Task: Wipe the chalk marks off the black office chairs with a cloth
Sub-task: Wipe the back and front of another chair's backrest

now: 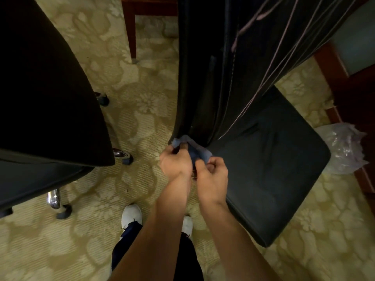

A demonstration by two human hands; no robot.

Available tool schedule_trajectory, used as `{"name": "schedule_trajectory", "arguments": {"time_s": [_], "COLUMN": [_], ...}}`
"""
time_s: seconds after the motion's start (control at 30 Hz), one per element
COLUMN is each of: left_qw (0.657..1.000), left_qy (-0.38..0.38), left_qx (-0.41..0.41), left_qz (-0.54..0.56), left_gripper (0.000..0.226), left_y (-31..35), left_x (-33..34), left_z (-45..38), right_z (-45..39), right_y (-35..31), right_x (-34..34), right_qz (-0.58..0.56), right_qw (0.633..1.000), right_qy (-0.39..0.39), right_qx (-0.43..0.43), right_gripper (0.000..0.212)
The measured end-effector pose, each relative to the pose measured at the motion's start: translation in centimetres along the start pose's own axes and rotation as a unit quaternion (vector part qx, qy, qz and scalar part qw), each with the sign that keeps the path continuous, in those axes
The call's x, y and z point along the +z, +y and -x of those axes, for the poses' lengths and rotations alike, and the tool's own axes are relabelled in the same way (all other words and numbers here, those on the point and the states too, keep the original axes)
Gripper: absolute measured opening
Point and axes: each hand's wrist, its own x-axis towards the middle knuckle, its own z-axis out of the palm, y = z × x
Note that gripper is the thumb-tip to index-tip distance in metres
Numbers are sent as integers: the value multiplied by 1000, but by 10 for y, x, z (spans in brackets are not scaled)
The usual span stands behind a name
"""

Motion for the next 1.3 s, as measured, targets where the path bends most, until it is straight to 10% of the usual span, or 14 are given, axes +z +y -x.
{"name": "schedule_trajectory", "arguments": {"time_s": [0.27,0.73,1.3], "left_qw": [999,928,993], "left_qy": [-24,-38,-71], "left_qx": [4,349,-89], "left_qz": [-46,-128,-43], "left_gripper": [17,15,23], "left_y": [20,68,21], "left_x": [-3,-32,13], "left_z": [10,76,-10], "right_z": [-3,50,-30], "right_y": [0,-56,10], "right_x": [24,-28,14], "right_qz": [-85,-171,-123], "right_qw": [985,985,988], "right_qy": [55,-4,11], "right_qx": [139,-16,91], "right_gripper": [17,16,25]}}
